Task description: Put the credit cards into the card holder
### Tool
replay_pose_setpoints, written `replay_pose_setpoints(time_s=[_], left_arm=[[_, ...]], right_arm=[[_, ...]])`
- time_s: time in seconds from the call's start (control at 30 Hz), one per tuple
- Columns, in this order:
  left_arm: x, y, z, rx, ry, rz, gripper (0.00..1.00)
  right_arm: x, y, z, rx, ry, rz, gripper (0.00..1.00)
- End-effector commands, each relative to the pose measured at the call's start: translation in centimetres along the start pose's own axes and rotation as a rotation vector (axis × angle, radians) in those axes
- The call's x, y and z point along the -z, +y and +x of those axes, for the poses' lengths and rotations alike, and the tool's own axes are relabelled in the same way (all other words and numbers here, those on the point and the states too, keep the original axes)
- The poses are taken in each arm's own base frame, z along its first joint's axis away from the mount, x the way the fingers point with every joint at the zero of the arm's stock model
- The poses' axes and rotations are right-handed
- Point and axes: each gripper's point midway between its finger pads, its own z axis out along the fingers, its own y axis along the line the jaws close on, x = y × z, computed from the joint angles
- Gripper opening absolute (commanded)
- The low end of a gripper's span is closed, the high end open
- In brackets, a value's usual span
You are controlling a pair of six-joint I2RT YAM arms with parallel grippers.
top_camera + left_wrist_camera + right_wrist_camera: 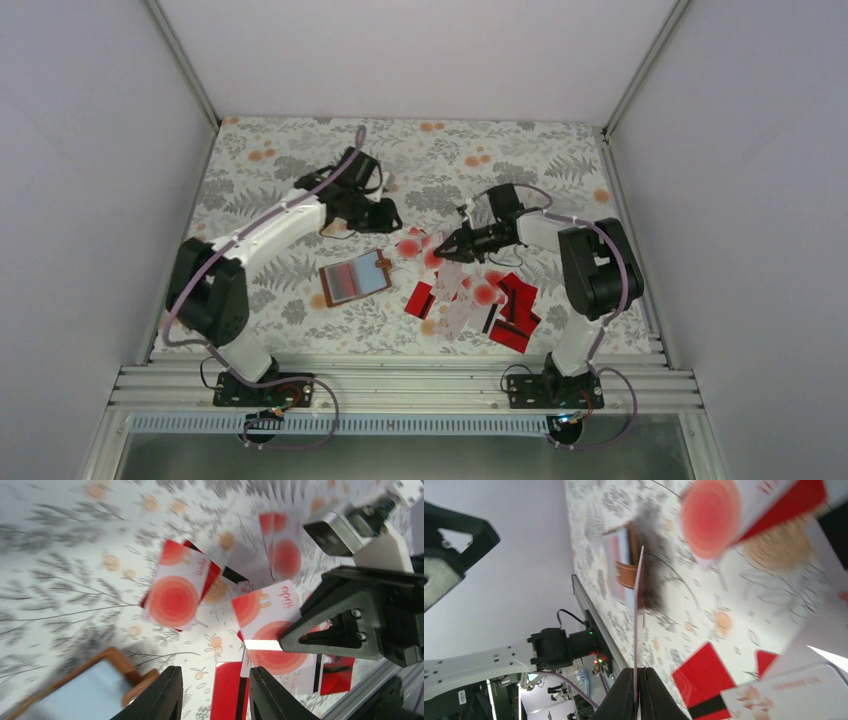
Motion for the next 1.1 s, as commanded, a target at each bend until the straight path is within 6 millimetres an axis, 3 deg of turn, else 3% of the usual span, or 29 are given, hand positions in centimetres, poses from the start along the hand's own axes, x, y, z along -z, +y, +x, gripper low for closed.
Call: replay_pose_setpoints(time_s=[0.0,0.2,0.3,0.5,0.77,1.07], left_arm=[[4.3,2.4,-1.2,0.033,-0.085,-0.052,0.37],[9.5,3.5,-3.0,-0.002,-0.193,-0.019,0.54],[11.7,3.4,-3.7,0.003,-0.234,0.088,0.62],[16.3,-1.0,-4.8,-0.067,-0.316,0.406,0.77],[19.6,-4.5,-5.4,-0.109,-0.387,0.617,0.80],[21.8,-6.4,-6.1,-0.111,-0.430,0.728,0.71]], right_arm=[[1.9,5.6,-2.1,0.087,-0.050,-0.092,0.04],[3.1,9.6,-3.8,0.115,-0.067,-0.147,0.04],[3.8,12.0,-4.5,0.137,-0.075,-0.178,0.04],[4.6,16.5,-5.5,0.179,-0.079,-0.231,0.04],[5.3,22.0,-5.9,0.236,-0.073,-0.287,0.04],[5.6,29.2,-6.0,0.324,-0.040,-0.352,0.04]])
